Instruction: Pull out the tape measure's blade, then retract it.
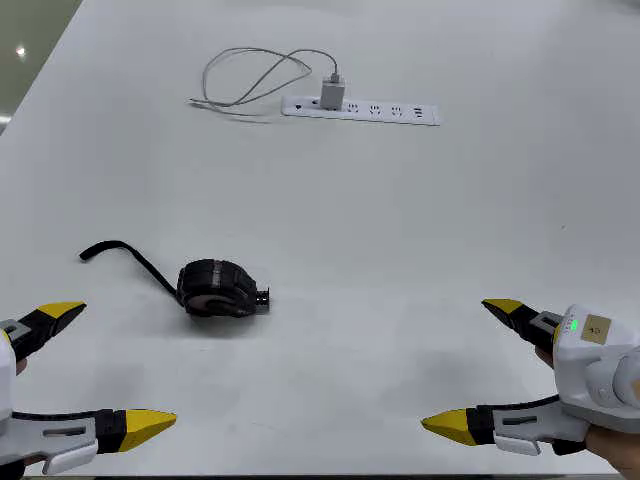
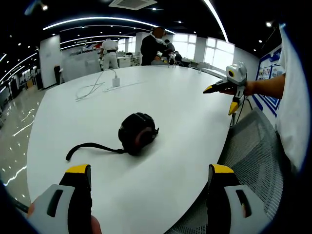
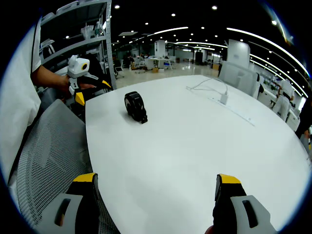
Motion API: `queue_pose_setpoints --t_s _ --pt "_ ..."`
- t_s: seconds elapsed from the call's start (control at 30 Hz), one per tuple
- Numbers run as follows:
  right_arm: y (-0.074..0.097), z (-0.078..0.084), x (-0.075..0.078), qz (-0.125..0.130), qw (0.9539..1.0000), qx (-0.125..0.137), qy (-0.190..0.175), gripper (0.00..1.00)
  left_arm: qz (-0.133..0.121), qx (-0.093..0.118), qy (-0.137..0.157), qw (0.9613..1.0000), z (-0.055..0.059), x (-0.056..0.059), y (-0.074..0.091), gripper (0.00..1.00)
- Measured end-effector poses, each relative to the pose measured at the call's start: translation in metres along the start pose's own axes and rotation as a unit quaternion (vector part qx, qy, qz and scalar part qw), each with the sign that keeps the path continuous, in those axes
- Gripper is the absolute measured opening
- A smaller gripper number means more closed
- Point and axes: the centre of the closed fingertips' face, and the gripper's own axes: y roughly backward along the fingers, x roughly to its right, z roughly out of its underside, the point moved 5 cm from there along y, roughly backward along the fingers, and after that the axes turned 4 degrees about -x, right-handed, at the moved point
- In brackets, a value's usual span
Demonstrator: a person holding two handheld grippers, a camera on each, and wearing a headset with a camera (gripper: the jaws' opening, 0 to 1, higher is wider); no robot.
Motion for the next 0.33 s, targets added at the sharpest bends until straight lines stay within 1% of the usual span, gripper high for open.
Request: queue_pose_setpoints --t_s 0.33 --pt "-0.0003 0.0004 0.0002 0.0 1.0 0.0 -0.001 0.99 0.001 0.002 0.002 1.0 -0.0011 0.0009 0.0006 0.98"
